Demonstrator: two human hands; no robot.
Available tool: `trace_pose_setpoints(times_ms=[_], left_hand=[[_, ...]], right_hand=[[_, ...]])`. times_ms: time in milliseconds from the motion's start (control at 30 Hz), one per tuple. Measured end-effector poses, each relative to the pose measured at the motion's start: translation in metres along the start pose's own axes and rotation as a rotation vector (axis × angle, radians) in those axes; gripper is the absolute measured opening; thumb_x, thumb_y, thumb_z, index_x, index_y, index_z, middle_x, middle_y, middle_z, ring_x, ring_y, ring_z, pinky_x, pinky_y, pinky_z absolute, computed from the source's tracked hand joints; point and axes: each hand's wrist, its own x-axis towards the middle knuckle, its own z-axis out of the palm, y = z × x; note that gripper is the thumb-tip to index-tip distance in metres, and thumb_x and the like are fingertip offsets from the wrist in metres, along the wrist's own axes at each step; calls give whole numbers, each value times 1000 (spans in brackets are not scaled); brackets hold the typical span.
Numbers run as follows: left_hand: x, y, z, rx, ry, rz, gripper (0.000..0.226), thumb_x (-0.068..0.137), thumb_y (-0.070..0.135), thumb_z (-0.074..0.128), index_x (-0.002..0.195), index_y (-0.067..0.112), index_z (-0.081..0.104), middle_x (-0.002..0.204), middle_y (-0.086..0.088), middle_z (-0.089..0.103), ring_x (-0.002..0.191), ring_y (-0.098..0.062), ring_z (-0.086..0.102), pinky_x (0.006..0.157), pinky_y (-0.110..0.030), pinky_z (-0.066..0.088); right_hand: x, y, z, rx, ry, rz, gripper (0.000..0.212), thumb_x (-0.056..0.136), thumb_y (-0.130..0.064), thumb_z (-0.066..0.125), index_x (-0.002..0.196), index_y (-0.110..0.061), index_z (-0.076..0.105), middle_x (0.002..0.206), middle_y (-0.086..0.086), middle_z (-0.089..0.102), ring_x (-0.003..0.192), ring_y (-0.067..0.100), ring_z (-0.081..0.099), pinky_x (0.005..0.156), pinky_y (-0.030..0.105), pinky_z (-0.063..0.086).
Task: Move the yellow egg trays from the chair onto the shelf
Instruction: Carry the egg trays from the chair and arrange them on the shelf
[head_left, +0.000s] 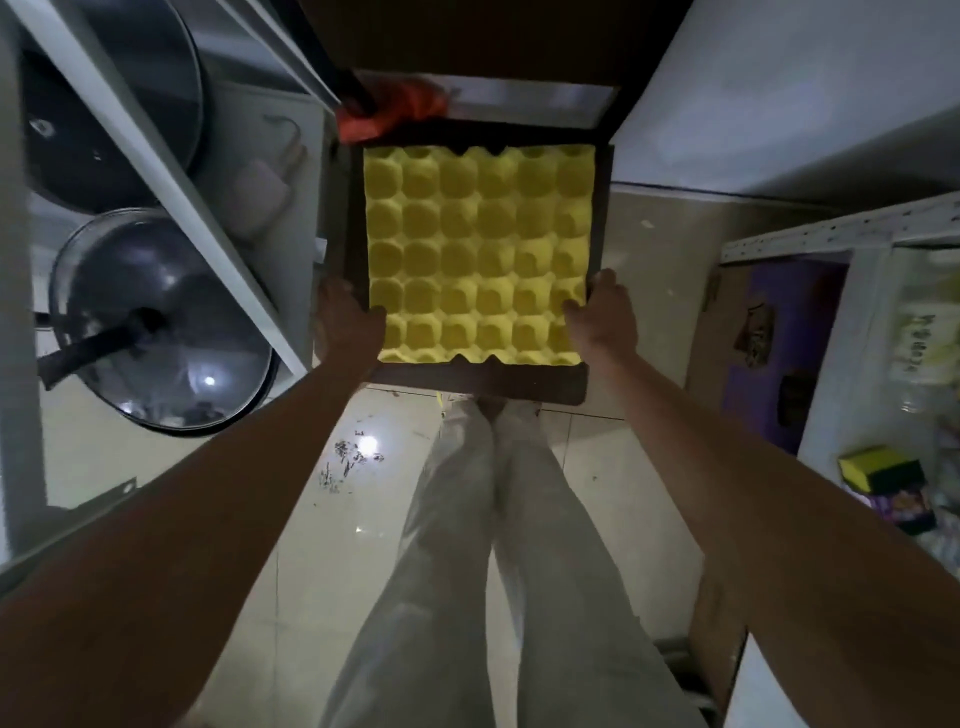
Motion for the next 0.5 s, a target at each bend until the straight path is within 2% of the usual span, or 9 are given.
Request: trace_pose_setpoints(times_ms=[67, 167, 233, 300, 367, 433, 500], left_hand=[[6, -1, 10, -35, 14, 14, 30, 89, 18, 64, 117, 7, 66, 115, -14, 70, 107, -32, 66, 81, -34, 50], [7, -4, 19, -120, 82, 9, 26, 85, 19, 67, 111, 15, 65, 108, -6, 72, 101, -28, 68, 87, -39, 56], [10, -6, 19, -123, 85, -39, 23, 85, 22, 69, 107, 18, 68, 104, -4, 74, 100, -27, 69, 88, -40, 58], [16, -7, 18, -85, 71, -49, 17, 85, 21, 68, 102, 18, 70, 102, -2, 74, 99, -26, 70, 86, -37, 58], [17, -7, 14, -37, 63, -36, 16, 84, 16, 65, 99, 18, 71, 101, -2, 74, 97, -26, 69, 79, -32, 55], [19, -6, 8, 14, 52, -7, 18, 81, 12, 63, 97, 17, 71, 101, -4, 73, 95, -28, 69, 72, -30, 47], [22, -7, 3, 38, 31, 16, 21, 80, 6, 60, 94, 18, 69, 101, -5, 73, 93, -29, 69, 70, -29, 46]], right_hand=[[13, 4, 5, 58, 30, 21, 25, 90, -24, 59, 113, -15, 59, 109, 6, 66, 95, 26, 63, 72, 34, 49], [18, 7, 6, 9, 110, -8, 9, 86, -22, 59, 95, -23, 58, 85, -6, 58, 79, 20, 55, 56, 28, 36], [17, 5, 3, -46, 151, -39, 7, 87, -25, 62, 93, -24, 61, 85, -5, 62, 78, 20, 56, 57, 27, 35], [17, 3, -2, -114, 182, -44, 9, 88, -29, 64, 96, -24, 66, 92, 0, 69, 86, 24, 63, 65, 28, 42], [16, 1, -6, -172, 173, -29, 13, 89, -32, 66, 99, -24, 68, 98, 2, 72, 95, 27, 66, 69, 30, 45], [14, -2, -8, -193, 153, -10, 15, 87, -32, 69, 100, -25, 70, 98, 3, 72, 96, 28, 68, 70, 29, 47], [10, -4, -9, -203, 155, -9, 14, 86, -32, 71, 99, -26, 71, 95, 3, 72, 93, 28, 69, 68, 29, 46]])
